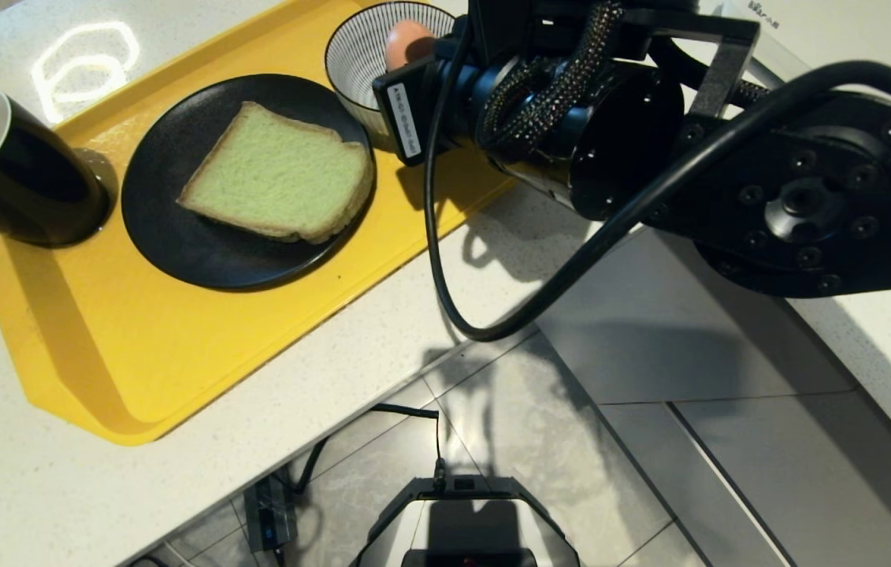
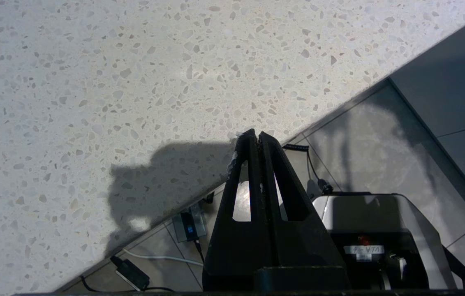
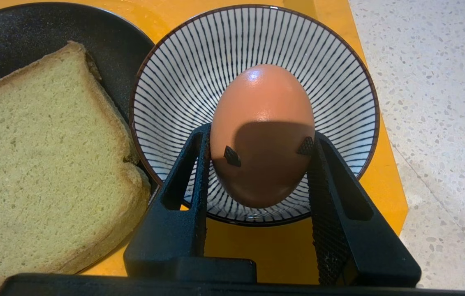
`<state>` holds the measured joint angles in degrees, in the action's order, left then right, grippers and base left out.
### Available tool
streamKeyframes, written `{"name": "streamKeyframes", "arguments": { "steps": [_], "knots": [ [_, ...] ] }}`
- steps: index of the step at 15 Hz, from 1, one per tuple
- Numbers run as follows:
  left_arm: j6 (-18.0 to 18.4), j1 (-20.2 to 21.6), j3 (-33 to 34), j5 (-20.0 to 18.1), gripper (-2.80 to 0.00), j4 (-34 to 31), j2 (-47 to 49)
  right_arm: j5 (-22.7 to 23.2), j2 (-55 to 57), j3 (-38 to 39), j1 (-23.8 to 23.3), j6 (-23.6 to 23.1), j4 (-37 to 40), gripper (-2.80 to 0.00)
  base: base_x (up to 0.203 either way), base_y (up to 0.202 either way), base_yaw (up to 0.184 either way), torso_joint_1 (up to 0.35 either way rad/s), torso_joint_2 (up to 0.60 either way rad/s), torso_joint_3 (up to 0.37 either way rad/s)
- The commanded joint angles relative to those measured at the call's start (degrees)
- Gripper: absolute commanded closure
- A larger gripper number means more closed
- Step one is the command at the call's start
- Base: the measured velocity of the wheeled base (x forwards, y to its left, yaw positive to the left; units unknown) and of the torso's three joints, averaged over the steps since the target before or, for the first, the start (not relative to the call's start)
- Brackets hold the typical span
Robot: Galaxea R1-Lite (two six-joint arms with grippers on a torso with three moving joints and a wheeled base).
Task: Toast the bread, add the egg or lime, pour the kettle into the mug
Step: Put the egg in the bowl
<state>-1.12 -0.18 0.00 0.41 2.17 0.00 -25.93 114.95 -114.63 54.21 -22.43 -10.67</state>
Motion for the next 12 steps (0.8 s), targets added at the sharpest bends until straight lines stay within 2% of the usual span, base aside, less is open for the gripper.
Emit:
{"name": "streamKeyframes", "arguments": {
  "steps": [1,12],
  "knots": [
    [-0.02,0.01,0.79,0.02,0.00,0.03,0.00,-0.09,0.10,0.02,0.02,-0.23,-0.14,0.00,0.000,0.000,0.000,0.000,0.00,0.000],
    [-0.02,0.01,0.79,0.02,0.00,0.03,0.00,-0.26,0.10,0.11,0.02,-0.33,0.03,0.00,0.000,0.000,0.000,0.000,0.00,0.000]
  ]
}}
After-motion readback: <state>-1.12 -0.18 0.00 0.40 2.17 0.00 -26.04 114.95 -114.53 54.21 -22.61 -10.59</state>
